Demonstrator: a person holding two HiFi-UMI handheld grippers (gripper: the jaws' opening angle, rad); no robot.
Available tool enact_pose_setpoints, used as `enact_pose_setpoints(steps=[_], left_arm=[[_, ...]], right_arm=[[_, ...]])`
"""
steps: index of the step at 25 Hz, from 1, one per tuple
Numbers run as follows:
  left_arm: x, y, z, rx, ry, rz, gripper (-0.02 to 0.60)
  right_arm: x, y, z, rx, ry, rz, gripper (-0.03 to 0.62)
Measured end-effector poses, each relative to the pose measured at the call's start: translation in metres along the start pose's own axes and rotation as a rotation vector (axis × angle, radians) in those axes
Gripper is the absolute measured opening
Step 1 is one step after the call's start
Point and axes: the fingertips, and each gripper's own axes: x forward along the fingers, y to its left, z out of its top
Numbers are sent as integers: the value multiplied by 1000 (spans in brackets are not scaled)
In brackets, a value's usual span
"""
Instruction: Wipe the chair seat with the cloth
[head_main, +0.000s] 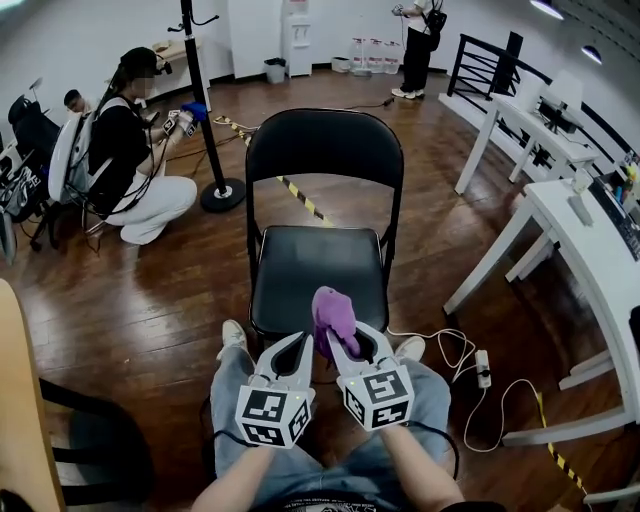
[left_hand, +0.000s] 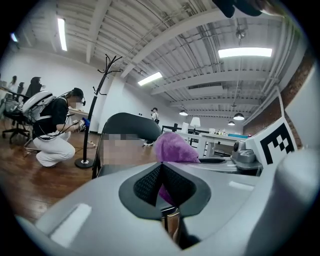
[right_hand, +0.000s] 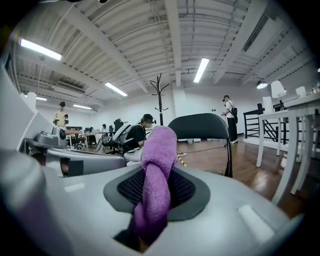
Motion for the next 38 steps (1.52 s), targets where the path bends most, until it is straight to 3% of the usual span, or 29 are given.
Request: enact_pose_setpoints(steps=[16, 38], left_arm=[[-89, -60, -4, 18, -59, -27, 4], [-116, -83, -14, 36, -38, -61, 3]], right_arm=[[-93, 55, 7, 57, -114, -39, 91], [-130, 62, -1, 34, -133, -85, 91]])
